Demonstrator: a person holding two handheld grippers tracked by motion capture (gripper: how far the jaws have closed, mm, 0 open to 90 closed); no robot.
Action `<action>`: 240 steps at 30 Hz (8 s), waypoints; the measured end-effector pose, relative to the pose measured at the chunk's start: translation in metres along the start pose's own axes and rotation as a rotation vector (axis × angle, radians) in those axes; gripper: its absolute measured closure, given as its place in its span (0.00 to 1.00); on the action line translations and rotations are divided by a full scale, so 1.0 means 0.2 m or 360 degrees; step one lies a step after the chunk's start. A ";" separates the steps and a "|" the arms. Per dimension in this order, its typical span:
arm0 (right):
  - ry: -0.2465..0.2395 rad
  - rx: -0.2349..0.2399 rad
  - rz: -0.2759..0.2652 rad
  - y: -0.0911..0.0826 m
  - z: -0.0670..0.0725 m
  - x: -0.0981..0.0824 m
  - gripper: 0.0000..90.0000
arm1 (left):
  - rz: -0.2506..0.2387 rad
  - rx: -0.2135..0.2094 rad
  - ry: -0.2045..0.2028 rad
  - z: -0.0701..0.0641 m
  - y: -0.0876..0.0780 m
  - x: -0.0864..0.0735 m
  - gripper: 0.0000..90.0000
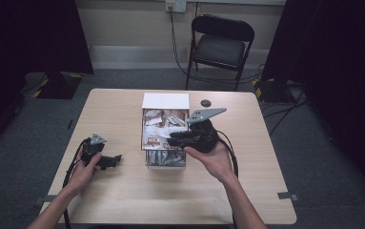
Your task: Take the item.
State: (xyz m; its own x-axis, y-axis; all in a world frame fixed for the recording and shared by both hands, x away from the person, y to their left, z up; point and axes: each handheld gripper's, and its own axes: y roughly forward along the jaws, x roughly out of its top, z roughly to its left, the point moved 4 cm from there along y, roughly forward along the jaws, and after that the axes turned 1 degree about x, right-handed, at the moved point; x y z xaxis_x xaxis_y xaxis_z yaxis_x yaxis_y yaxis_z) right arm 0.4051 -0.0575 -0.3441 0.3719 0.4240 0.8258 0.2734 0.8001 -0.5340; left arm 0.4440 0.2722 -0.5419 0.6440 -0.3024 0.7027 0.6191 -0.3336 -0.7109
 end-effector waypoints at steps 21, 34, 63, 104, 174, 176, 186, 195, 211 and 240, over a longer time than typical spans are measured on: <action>-0.0024 0.0028 0.0061 0.03 0.02 -0.02 0.93 | 0.0000 0.0000 0.0000 0.00 0.00 0.00 0.00; -0.0025 0.0037 0.0016 0.03 0.02 -0.02 0.94 | 0.0000 0.0000 0.0000 0.00 0.00 0.00 0.00; 0.0015 -0.0008 -0.0211 -0.06 0.02 0.03 0.95 | 0.0000 0.0000 0.0000 0.00 0.00 0.00 0.00; 0.0019 -0.0089 -0.0417 -0.36 0.03 0.10 0.95 | -0.0001 0.0001 0.0000 0.00 0.00 0.00 0.00; 0.0252 -0.0408 -0.0194 -0.30 -0.38 -0.30 0.95 | 0.0000 -0.0001 0.0001 0.00 0.00 0.00 0.00; 0.0255 -0.0413 -0.0185 -0.29 -0.39 -0.31 0.95 | 0.0000 0.0000 0.0000 0.00 0.00 0.00 0.00; 0.0283 -0.0399 -0.0125 -0.21 -0.45 -0.38 0.95 | 0.0000 -0.0001 0.0000 0.00 0.00 0.00 0.00; 0.0329 -0.0382 -0.0013 -0.07 -0.52 -0.47 0.95 | 0.0000 0.0000 0.0000 0.00 0.00 0.00 0.00; 0.0399 -0.0354 0.0166 0.15 -0.61 -0.70 0.94 | 0.0000 0.0000 0.0001 0.00 0.00 0.00 0.00; 0.0489 -0.0520 0.0124 0.14 -0.70 -0.76 0.50 | -0.0001 0.0000 -0.0001 0.00 0.00 0.00 0.00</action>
State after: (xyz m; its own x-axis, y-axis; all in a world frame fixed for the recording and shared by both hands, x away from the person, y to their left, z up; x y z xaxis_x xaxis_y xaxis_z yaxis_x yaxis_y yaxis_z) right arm 0.4810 -0.1586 -0.5100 0.6352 0.2924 0.7148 0.4816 0.5737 -0.6626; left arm 0.4439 0.2721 -0.5419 0.6439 -0.3017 0.7031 0.6196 -0.3335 -0.7105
